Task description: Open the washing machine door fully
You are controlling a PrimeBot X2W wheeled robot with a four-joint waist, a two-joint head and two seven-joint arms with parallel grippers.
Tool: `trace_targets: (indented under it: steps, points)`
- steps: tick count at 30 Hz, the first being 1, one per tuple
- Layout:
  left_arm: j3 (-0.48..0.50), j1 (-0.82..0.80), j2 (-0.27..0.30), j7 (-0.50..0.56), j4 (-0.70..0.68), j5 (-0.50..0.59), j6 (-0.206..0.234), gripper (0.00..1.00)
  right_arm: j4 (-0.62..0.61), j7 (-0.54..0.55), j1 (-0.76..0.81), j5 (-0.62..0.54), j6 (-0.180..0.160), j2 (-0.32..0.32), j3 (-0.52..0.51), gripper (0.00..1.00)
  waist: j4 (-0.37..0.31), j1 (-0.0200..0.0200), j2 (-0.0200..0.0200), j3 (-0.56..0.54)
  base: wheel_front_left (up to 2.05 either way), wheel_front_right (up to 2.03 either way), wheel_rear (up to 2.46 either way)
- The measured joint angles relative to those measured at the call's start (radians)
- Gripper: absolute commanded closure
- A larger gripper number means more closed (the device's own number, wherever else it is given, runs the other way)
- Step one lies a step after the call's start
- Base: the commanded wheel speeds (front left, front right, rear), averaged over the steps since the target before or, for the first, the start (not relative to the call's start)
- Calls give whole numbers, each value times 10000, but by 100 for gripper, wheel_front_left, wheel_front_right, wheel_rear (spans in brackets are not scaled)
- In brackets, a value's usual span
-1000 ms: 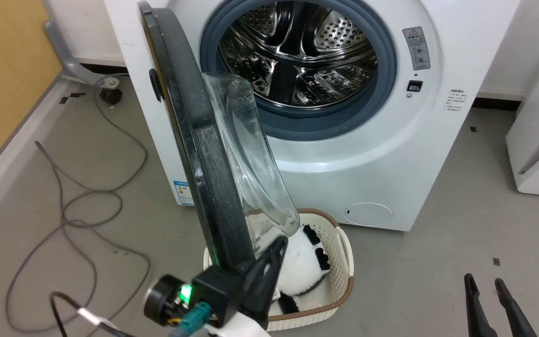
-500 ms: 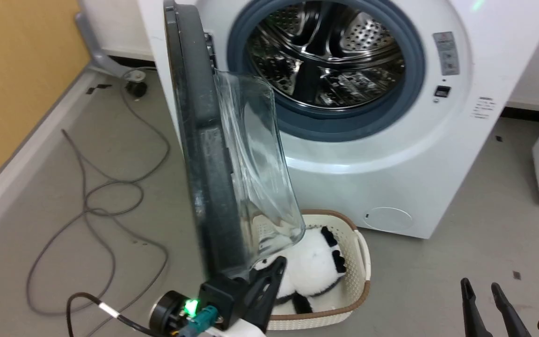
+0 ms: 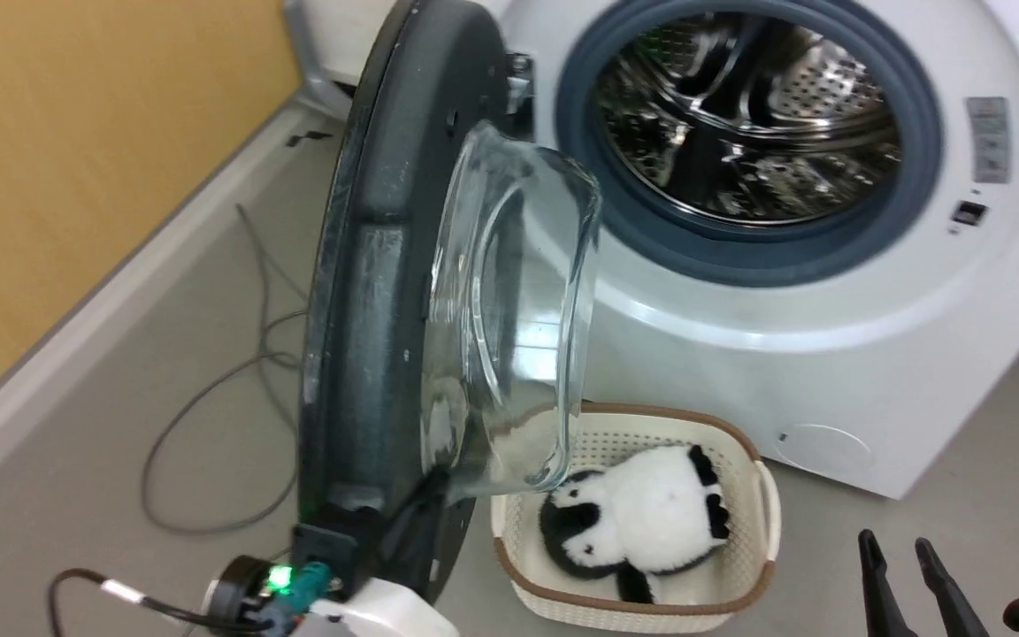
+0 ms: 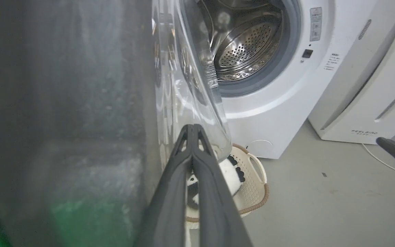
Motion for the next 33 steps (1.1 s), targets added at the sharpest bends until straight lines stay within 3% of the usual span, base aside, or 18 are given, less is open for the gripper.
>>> trace_targets:
  steps: [15,25,33]
  points:
    - [1611,5,384,-713,23,-642,594,100,-40,111,-17,-2,0,-180,393,0,1323,0,0,396,0,0,0]
    - [2573,-662,746,-1116,583,-1101,681,100,-351,466,-396,-35,0,-522,462,0,1263,0,0,1238,0,0,0]
    - [3342,-1487,1540,-1218,1300,-1225,623,100,-704,811,-629,-105,0,-869,412,0,892,0,0,1953,0,0,0]
